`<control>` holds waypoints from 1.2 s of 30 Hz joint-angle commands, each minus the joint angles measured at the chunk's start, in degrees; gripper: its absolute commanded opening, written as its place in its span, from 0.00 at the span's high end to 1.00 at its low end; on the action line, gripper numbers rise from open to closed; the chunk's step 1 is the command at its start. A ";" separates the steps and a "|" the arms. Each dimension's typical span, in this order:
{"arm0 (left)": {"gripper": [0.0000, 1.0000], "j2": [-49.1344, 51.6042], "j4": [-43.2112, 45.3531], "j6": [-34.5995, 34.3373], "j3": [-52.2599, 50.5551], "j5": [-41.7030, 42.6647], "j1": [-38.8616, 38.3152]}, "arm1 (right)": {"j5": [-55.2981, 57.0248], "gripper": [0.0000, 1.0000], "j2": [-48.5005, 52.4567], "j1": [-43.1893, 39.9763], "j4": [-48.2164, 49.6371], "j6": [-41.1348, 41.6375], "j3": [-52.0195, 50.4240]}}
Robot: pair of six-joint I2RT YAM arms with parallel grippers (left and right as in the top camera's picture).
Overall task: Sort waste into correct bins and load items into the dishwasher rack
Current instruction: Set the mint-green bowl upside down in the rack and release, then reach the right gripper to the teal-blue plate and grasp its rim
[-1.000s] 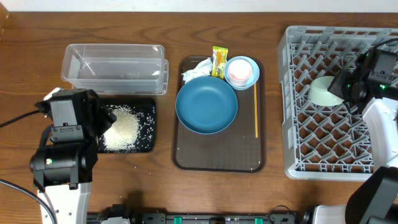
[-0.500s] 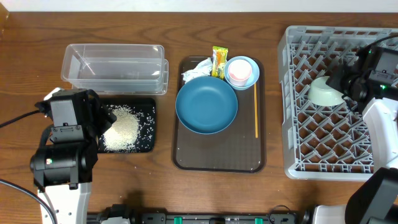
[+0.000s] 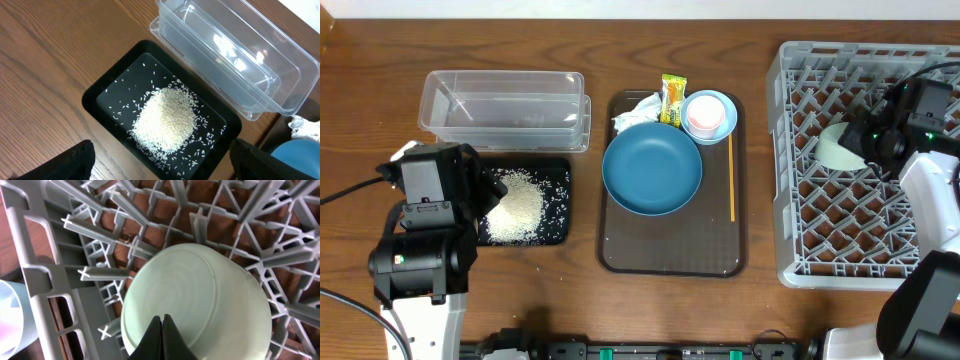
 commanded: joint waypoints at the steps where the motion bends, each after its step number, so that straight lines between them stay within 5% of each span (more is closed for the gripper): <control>1: 0.12 0.00 -0.09 0.37 0.68 -0.28 0.28 | 3.41 0.99 -0.15 -0.28 -2.16 0.59 0.17; 15: 0.12 0.00 -0.07 0.37 0.68 -0.28 0.28 | 5.01 0.97 -16.24 -3.52 -8.90 3.13 0.20; 19: 0.12 0.00 -0.07 0.37 0.68 -0.28 0.28 | -8.55 0.80 -23.28 -2.95 -8.61 3.08 0.20; 20: 0.12 0.00 -0.07 0.37 0.68 -0.28 0.28 | -12.50 0.56 -24.65 -2.78 -8.41 3.13 0.20; 21: 0.12 0.00 -0.09 0.37 0.68 -0.28 0.28 | -17.25 0.19 -26.08 -2.58 -8.07 3.19 0.20; 22: 0.12 0.00 -0.07 0.37 0.68 -0.28 0.28 | -22.08 0.04 -27.32 -2.27 -7.65 3.15 0.20; 28: 0.12 0.00 -0.07 0.37 0.68 -0.28 0.28 | -35.95 0.01 -29.22 2.19 -5.57 3.08 0.20; 36: 0.12 0.00 -0.07 0.37 0.68 -0.28 0.28 | -28.37 0.01 -25.33 20.98 -10.62 -7.82 0.15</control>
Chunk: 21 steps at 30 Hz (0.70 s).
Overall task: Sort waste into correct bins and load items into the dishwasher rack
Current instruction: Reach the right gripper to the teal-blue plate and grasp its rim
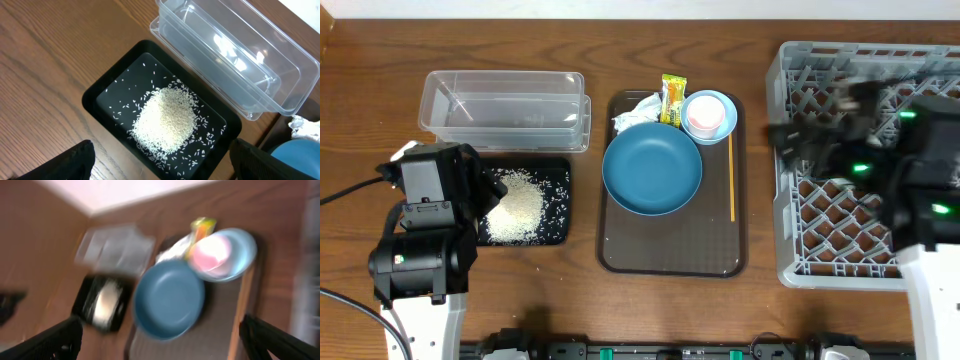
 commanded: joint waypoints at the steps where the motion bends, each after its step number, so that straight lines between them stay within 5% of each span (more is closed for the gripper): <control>1: 0.12 0.00 -0.07 0.37 0.68 -0.28 0.28 | 6.01 0.02 3.10 9.75 -1.55 -5.57 0.15; 12: 0.12 0.00 -0.09 0.37 0.68 -0.28 0.28 | 30.12 0.01 20.15 41.42 7.30 -6.14 0.55; 21: 0.12 0.00 -0.07 0.37 0.68 -0.28 0.28 | 34.32 0.04 35.60 46.27 -2.14 -6.21 12.26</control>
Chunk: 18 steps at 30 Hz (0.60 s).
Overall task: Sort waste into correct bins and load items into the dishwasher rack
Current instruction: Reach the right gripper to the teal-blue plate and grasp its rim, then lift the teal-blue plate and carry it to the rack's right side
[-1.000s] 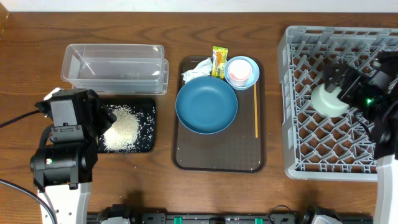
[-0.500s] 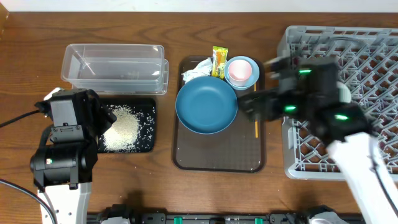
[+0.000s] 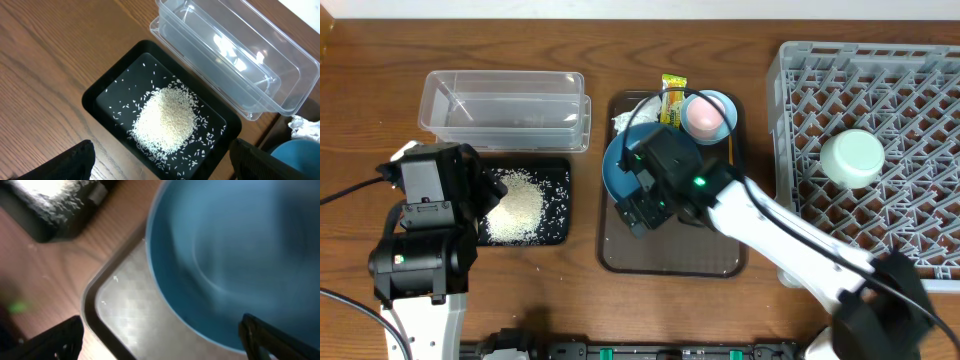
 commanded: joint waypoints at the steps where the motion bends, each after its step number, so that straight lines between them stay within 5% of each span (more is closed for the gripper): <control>1: 0.12 0.00 -0.07 0.37 0.68 -0.28 0.28 | 2.84 0.05 4.74 0.13 -3.37 -0.83 7.19; 8: 0.12 0.00 -0.09 0.37 0.68 -0.28 0.28 | 3.39 0.16 9.73 1.70 -4.09 -3.41 11.98; 14: 0.12 0.00 -0.07 0.37 0.68 -0.28 0.28 | 4.20 0.41 15.80 3.52 -4.02 -3.15 11.98; 18: 0.12 0.00 -0.09 0.37 0.68 -0.28 0.28 | 4.68 0.41 19.26 5.03 -3.58 -3.15 11.98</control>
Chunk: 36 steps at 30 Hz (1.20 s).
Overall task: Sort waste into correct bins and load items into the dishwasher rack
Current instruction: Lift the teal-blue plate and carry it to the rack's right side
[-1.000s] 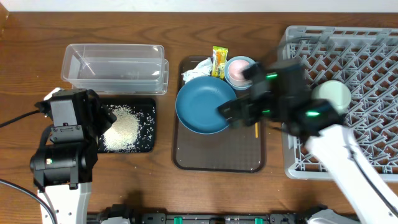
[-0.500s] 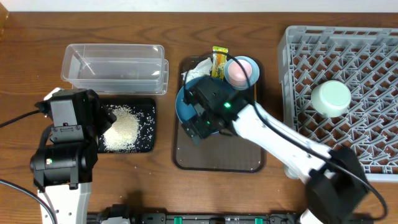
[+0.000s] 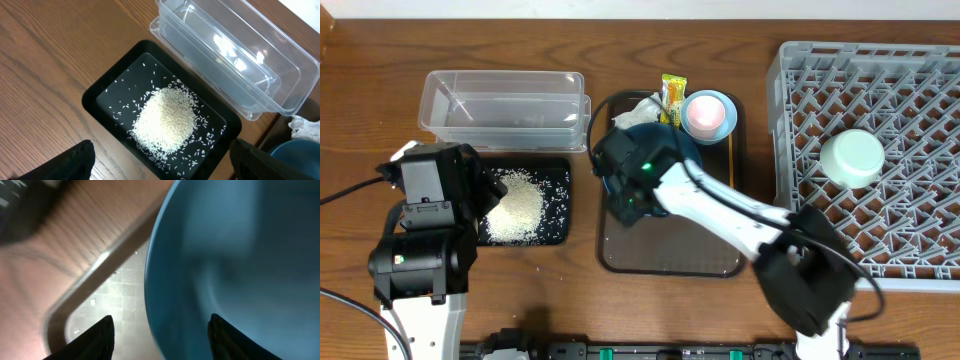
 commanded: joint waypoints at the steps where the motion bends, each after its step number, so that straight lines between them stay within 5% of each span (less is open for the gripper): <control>1: 0.12 0.02 -0.09 0.37 0.68 -0.28 0.28 | 1.66 0.41 2.34 1.49 0.52 -0.26 0.57; 9: 0.12 0.02 -0.09 0.37 0.68 -0.28 0.28 | 5.92 0.60 2.45 3.19 -0.42 1.75 2.51; 16: 0.12 0.02 -0.07 0.37 0.68 -0.28 0.28 | 5.46 0.99 2.45 3.30 -5.77 3.17 9.51; 28: 0.12 0.02 -0.07 0.37 0.68 -0.28 0.28 | 1.60 0.99 1.01 0.85 -19.80 6.80 27.26; 36: 0.12 0.02 -0.09 0.37 0.68 -0.28 0.28 | 0.42 0.99 -9.84 -12.50 -26.69 6.78 37.00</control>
